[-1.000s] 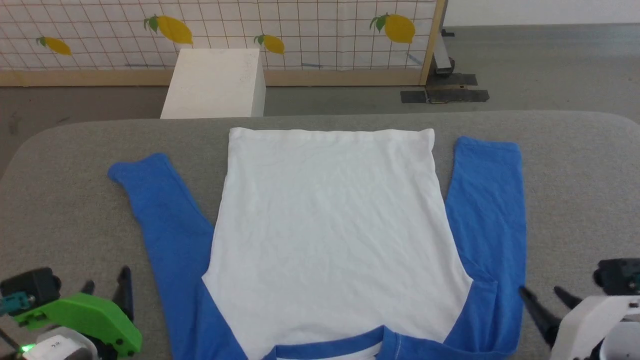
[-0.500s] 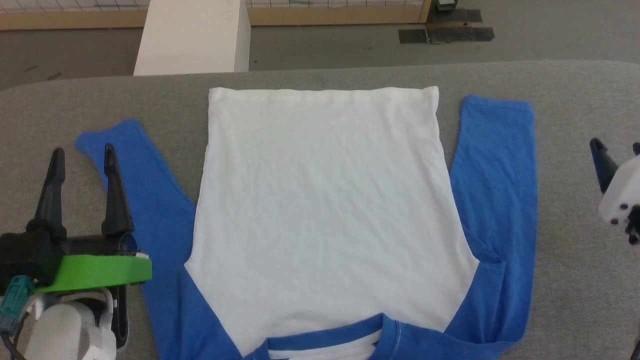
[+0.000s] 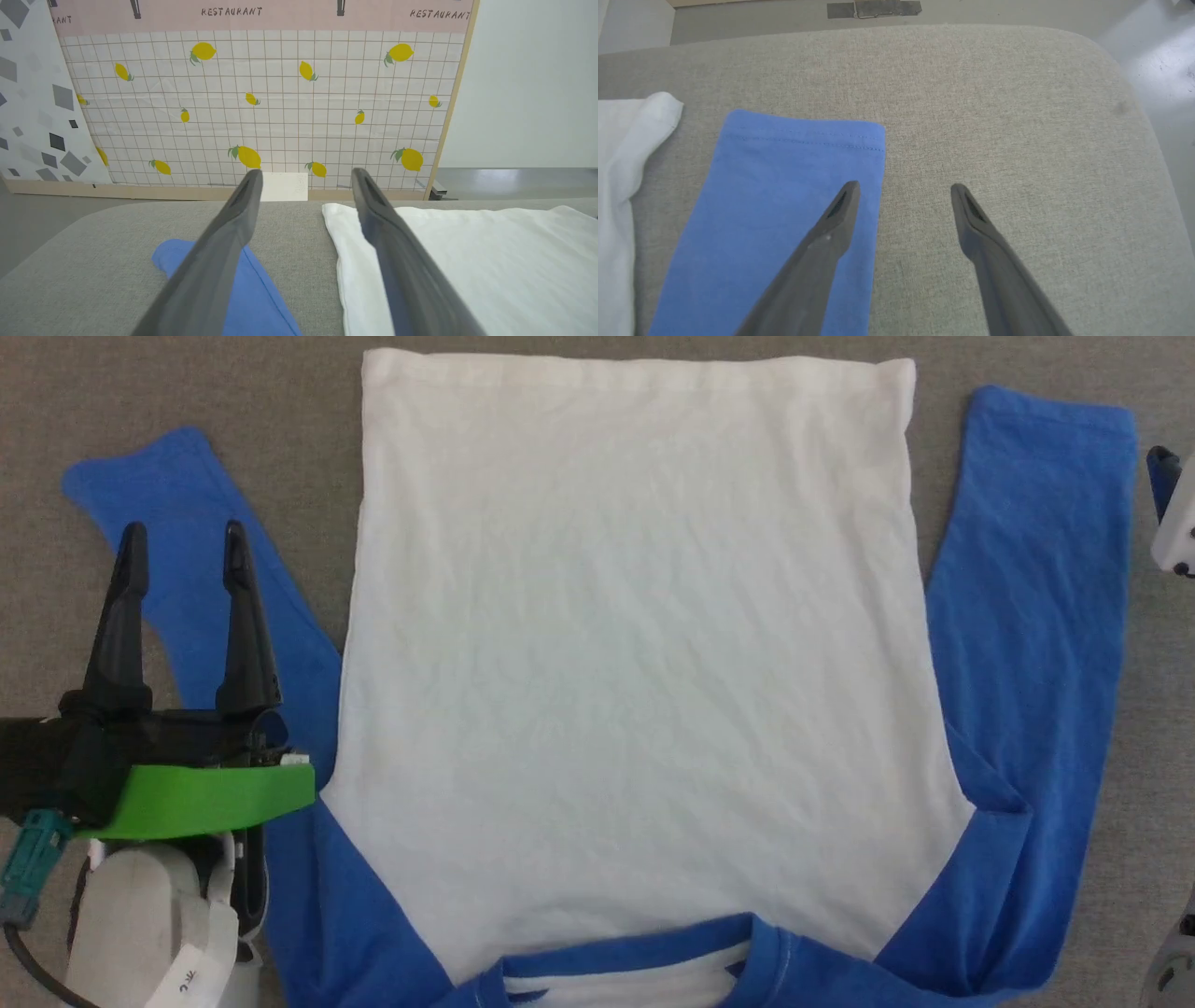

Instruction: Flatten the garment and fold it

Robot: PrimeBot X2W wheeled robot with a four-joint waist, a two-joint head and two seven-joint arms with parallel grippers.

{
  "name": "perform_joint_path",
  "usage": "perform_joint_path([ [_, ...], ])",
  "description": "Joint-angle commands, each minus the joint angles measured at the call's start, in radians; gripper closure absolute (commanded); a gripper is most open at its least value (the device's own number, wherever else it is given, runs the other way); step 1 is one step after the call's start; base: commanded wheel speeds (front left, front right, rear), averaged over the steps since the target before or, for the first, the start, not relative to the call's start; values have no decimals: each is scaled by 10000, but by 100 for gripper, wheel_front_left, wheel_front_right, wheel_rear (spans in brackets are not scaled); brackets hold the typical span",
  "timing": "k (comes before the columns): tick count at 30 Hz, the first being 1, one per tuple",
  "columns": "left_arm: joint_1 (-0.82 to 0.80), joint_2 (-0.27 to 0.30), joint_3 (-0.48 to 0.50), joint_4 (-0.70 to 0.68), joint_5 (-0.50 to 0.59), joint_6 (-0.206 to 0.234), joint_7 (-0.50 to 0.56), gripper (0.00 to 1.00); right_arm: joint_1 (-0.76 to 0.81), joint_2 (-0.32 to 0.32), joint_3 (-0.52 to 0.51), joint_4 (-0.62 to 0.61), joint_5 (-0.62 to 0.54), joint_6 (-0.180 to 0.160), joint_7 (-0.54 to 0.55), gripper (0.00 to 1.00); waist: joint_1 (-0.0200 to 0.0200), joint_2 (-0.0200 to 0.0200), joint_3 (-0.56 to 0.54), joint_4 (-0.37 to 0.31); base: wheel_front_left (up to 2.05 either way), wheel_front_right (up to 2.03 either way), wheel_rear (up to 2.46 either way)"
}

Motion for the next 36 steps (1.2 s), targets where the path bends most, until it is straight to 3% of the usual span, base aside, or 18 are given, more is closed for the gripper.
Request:
perform_joint_path([
  [1, -245, -58, 118, -77, 103, -96, -36, 0, -239, -9, 63, 126, -122, -15, 32, 0, -1, 0, 832, 459, 0, 0, 0],
  [8, -349, -415, 606, -112, 339, -334, -37, 0, -249, 145, 117, 900, -227, -15, 809, 0, -1, 0, 1026, 442, 0, 0, 0],
  [9, -333, -455, 646, -87, 373, -355, -37, 0, -231, 169, 46, 946, -204, -15, 927, 63, -1, 0, 967, 415, 0, 0, 0],
  [10, -317, -497, 689, -51, 416, -381, -37, 0, -235, 174, -32, 927, -156, -15, 932, 100, -1, 0, 881, 372, 0, 0, 0],
  [19, -96, -820, 1074, 207, 601, -508, -37, 0, 426, -560, -786, -89, 1319, -15, 150, 100, -1, 0, -637, 55, 0, 0, 0],
  [29, 910, -1087, 1669, 169, 703, -479, -37, 0, 3279, -2038, -2382, -1077, 2610, -15, 67, 100, -1, 0, -2390, -291, 0, 0, 0],
  [36, 1574, -1166, 1904, 48, 635, -309, -37, 0, 4620, -2118, -2835, -1386, 3024, -15, -133, 100, -1, 0, -3043, -503, 0, 0, 0],
])
